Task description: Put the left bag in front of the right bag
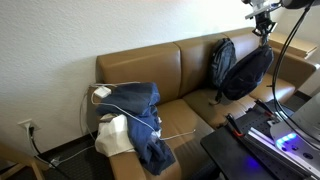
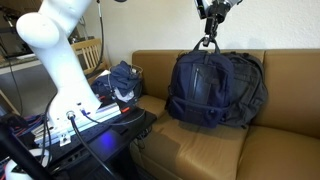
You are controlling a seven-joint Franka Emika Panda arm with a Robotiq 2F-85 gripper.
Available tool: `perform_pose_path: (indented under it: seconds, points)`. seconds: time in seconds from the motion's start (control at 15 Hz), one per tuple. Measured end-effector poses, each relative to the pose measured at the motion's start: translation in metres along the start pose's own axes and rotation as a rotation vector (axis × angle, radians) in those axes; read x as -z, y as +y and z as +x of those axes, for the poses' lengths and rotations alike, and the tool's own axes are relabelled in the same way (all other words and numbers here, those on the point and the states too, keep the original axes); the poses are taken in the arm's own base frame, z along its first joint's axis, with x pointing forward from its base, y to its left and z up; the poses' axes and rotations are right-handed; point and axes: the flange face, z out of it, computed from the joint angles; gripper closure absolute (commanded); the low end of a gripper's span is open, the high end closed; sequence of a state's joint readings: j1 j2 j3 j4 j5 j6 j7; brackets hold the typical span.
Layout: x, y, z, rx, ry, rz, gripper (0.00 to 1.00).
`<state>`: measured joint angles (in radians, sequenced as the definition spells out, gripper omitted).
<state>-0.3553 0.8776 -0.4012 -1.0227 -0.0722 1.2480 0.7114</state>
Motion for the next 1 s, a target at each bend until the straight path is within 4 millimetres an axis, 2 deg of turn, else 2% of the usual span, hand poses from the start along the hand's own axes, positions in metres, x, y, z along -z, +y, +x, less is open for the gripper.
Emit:
perform_pose_path:
  seconds: [0.27, 0.53, 0.67, 1.0]
  points:
    - [-0.011, -0.015, 0.015, -0.126, -0.006, -0.059, 0.98]
    - [-0.002, -0.036, 0.019, -0.205, 0.061, -0.022, 0.98]
    - [0.008, -0.059, 0.017, -0.193, 0.090, 0.093, 0.98]
    - [0.010, -0.130, 0.020, -0.186, 0.172, 0.387, 0.98]
